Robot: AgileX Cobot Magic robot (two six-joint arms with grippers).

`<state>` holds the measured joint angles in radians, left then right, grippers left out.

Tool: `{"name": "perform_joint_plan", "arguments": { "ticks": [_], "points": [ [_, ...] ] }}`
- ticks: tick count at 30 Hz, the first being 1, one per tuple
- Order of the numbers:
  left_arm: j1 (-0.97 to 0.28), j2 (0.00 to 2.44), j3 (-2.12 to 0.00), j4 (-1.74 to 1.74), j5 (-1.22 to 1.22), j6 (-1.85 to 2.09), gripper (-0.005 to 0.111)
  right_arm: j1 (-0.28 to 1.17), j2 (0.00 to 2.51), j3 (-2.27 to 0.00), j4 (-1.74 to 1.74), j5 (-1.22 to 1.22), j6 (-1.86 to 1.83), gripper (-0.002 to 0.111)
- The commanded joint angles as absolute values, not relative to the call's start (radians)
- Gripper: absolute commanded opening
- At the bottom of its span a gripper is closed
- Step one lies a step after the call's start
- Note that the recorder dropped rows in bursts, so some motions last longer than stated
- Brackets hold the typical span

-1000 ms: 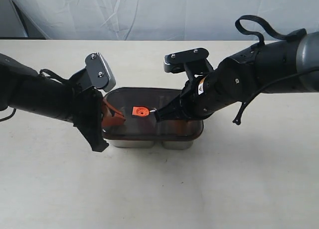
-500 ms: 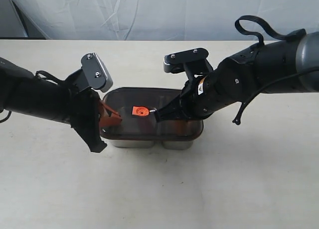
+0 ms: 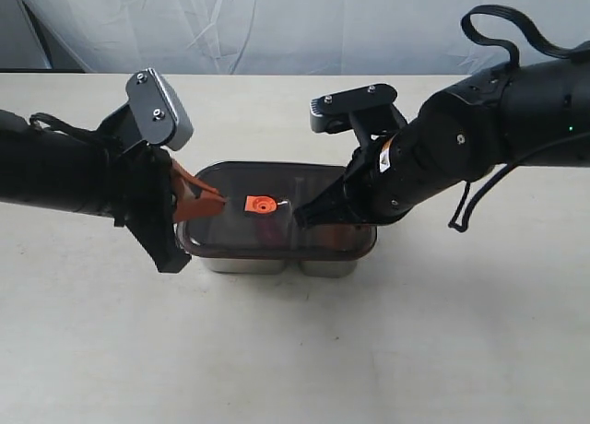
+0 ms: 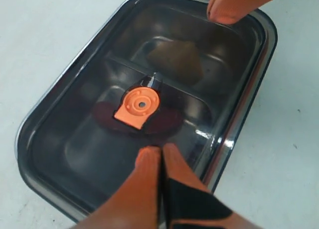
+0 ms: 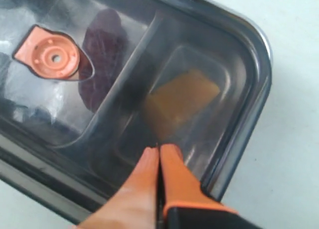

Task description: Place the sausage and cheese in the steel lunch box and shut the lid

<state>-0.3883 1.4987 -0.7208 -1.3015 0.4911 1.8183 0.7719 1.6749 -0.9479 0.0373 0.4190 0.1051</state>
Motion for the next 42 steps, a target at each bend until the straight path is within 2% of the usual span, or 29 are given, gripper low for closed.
{"name": "perform_joint_plan", "arguments": {
  "ticks": [1,8,16,42],
  "points": [
    [-0.393,1.513,-0.715,-1.299,0.504,1.813,0.0,0.783,1.666,-0.943,0.039,0.469,0.101,0.0],
    [-0.393,1.571,-0.715,-1.277,0.512,1.812,0.0,0.834,1.672,-0.943,0.039,0.473,0.103,0.0],
    [-0.393,1.629,-0.715,-1.194,0.495,1.746,0.0,0.834,1.732,-0.943,0.039,0.484,0.105,0.0],
    [-0.393,1.634,-0.715,-1.239,0.5,1.746,0.0,0.827,1.75,-0.945,0.0,0.435,0.105,0.0]
  ]
}}
